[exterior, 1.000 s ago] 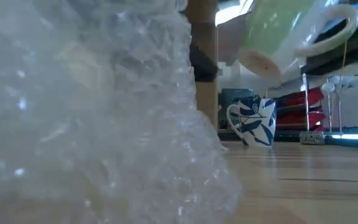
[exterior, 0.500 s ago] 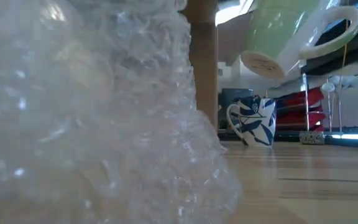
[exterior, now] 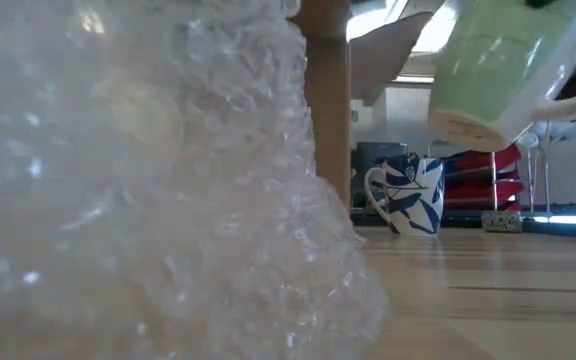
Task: Wrap mug
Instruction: Wrap the green mug with the bubble wrap
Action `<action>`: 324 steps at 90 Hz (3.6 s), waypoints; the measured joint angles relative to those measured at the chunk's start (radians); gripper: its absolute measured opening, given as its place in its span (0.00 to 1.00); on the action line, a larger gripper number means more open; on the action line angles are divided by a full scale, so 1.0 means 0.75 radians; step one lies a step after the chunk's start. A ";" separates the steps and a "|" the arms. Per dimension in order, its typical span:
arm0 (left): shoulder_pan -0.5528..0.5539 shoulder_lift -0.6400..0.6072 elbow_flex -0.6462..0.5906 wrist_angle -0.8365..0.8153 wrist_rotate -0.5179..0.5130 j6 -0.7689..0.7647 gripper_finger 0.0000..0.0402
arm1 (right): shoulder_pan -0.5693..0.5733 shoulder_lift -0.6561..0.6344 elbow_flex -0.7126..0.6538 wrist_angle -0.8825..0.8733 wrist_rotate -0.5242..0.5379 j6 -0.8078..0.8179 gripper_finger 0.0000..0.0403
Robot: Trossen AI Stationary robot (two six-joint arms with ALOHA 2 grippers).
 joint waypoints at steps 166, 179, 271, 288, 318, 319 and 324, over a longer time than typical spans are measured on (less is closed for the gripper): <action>0.528 0.177 -0.274 1.410 0.288 1.181 0.00 | 0.254 0.002 0.000 0.007 0.227 0.228 0.00; 0.469 0.139 -0.274 1.146 -0.077 0.908 0.00 | 0.254 0.002 0.000 -0.017 0.235 0.230 0.00; 0.740 0.529 -0.219 2.301 0.926 1.320 0.00 | 0.254 0.002 0.000 -0.057 0.248 0.229 0.00; 0.697 0.320 -0.216 1.922 0.769 1.355 0.00 | 0.254 0.002 0.000 -0.052 0.247 0.229 0.00; 0.440 0.011 -0.209 1.239 0.501 1.065 0.00 | 0.254 0.002 0.000 -0.046 0.249 0.227 0.00; 0.429 0.009 -0.208 1.225 0.498 1.048 0.00 | 0.254 0.002 0.000 -0.045 0.249 0.227 0.00; 0.376 0.007 -0.208 1.165 0.495 0.964 0.00 | 0.254 0.002 0.000 -0.046 0.248 0.228 0.00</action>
